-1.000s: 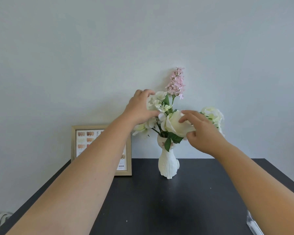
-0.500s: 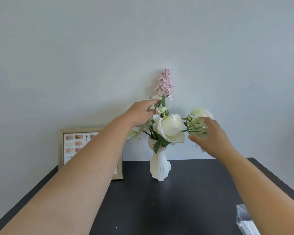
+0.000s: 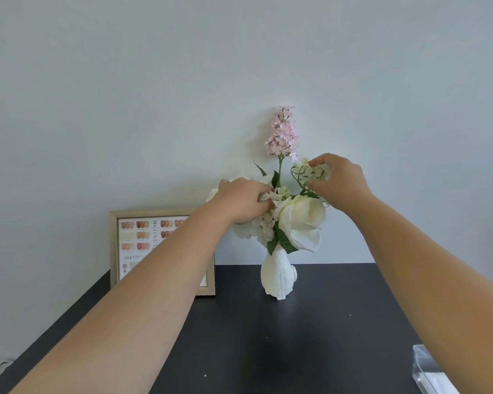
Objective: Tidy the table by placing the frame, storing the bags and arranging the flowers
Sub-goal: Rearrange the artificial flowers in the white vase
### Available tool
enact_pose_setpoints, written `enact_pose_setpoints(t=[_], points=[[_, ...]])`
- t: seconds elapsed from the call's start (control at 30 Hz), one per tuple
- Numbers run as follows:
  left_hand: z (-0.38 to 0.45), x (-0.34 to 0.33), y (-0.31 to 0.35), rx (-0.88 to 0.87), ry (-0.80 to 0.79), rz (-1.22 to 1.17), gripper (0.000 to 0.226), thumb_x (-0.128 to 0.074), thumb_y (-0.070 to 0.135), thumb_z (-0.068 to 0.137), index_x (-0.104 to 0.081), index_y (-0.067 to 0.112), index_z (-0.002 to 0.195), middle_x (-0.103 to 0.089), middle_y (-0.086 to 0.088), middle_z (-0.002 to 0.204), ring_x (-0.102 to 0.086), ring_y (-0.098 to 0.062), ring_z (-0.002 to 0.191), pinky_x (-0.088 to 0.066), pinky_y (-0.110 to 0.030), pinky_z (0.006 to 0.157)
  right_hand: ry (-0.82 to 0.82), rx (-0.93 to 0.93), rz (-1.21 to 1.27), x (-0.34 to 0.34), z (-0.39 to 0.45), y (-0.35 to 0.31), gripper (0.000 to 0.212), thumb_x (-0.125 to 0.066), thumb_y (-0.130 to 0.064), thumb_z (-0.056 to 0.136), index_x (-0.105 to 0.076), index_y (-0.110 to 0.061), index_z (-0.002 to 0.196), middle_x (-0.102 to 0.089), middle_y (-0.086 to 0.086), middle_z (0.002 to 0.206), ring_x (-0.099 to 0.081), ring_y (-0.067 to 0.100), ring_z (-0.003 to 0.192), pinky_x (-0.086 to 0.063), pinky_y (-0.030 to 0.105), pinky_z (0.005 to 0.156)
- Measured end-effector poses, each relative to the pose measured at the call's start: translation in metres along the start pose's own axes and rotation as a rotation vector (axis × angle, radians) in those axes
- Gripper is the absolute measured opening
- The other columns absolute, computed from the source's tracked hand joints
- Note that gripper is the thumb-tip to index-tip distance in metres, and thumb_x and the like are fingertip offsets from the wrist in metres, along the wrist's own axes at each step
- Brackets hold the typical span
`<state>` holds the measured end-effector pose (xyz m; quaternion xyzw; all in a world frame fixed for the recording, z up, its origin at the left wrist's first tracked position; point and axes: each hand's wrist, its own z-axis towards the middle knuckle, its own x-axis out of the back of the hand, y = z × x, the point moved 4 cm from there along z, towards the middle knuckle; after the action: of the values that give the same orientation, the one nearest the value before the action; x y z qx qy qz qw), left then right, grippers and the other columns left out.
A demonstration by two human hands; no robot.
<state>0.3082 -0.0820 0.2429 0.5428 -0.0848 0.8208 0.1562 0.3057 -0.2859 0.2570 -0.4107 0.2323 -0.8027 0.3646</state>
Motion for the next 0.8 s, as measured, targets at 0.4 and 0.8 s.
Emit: enact_pose_setpoints(t=[0.4,0.8], points=[[-0.016,0.003,-0.009,0.039,-0.068,-0.156,0.046,-0.033,0.062,0.090,-0.042,0.055,0.134,-0.059,0.010,0.130,-0.045,-0.020,0.125,-0.020,-0.041,0.093,-0.213,-0.047,0.078,-0.010,-0.003,0.005,0.028,-0.055,-0.058,0.082,-0.069,-0.035,0.087,-0.064,-0.013,0.086,-0.058,0.006,0.080,-0.041,0.026,0.062],[-0.031,0.002,-0.025,0.106,0.122,-0.391,0.048,-0.026,0.067,0.091,-0.043,0.052,0.134,-0.047,0.013,0.143,-0.040,-0.016,0.133,-0.026,-0.053,0.107,-0.185,-0.654,0.678,0.003,-0.012,0.114,0.063,-0.071,-0.040,0.082,-0.038,-0.039,0.135,-0.048,0.008,0.126,-0.062,0.039,0.099,-0.055,0.049,0.076]])
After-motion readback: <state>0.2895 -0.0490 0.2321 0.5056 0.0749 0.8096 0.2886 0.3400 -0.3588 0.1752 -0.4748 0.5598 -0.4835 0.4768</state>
